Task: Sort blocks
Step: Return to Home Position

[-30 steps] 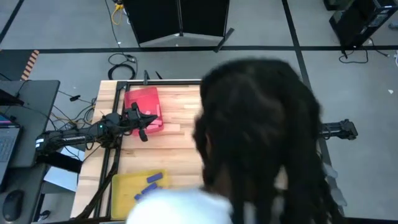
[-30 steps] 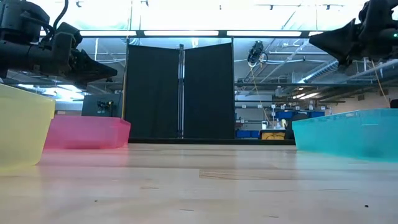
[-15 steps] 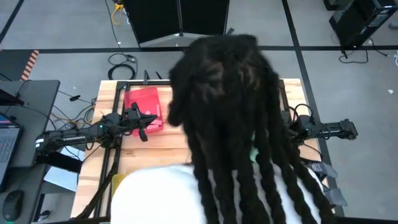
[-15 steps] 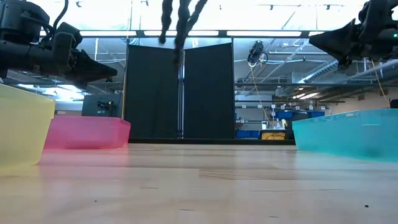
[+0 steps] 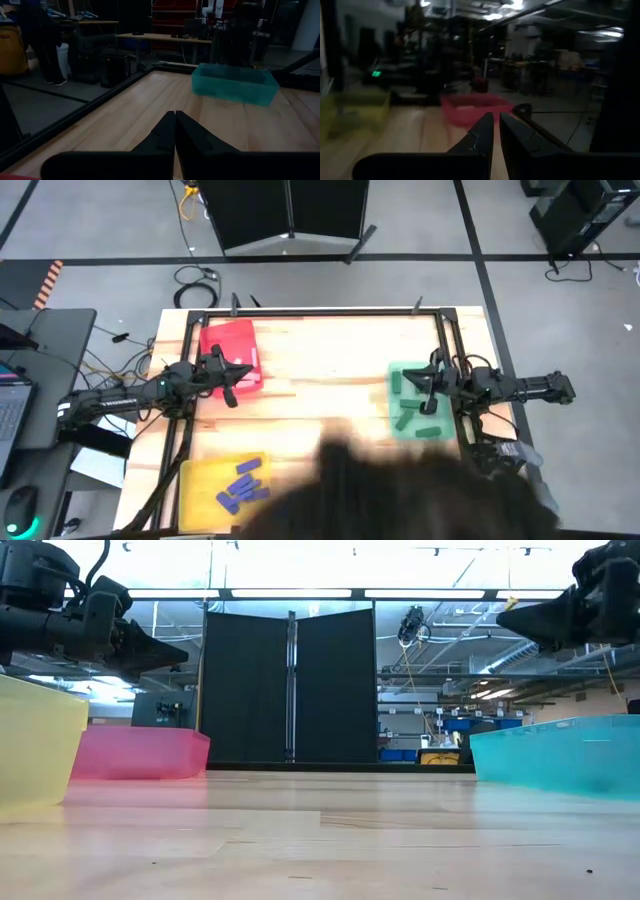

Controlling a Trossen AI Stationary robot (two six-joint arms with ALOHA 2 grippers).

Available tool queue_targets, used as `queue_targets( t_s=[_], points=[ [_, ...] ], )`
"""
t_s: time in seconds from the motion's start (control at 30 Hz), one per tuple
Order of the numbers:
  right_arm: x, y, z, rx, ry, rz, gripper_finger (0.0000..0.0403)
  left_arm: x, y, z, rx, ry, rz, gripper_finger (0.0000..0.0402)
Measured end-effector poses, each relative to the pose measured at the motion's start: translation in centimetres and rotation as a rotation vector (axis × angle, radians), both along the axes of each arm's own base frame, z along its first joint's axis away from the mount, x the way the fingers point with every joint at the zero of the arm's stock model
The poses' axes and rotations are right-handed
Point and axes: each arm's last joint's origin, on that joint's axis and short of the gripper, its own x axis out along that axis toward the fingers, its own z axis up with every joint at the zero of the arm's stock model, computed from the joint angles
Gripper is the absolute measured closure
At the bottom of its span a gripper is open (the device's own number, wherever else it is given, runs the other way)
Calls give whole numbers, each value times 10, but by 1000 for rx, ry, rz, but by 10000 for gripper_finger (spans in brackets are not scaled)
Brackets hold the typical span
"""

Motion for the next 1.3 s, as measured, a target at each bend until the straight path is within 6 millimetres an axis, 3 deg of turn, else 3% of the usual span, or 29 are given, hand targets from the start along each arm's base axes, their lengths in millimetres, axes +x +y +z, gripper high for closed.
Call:
queue_targets(
  t_s=[0.23, 1.3],
  points=[
    [1, 4, -6, -81, 75, 139, 360, 0, 0, 0, 0, 0, 0, 385],
    [1, 4, -6, -82, 70, 138, 360, 0, 0, 0, 0, 0, 0, 385]
  ],
)
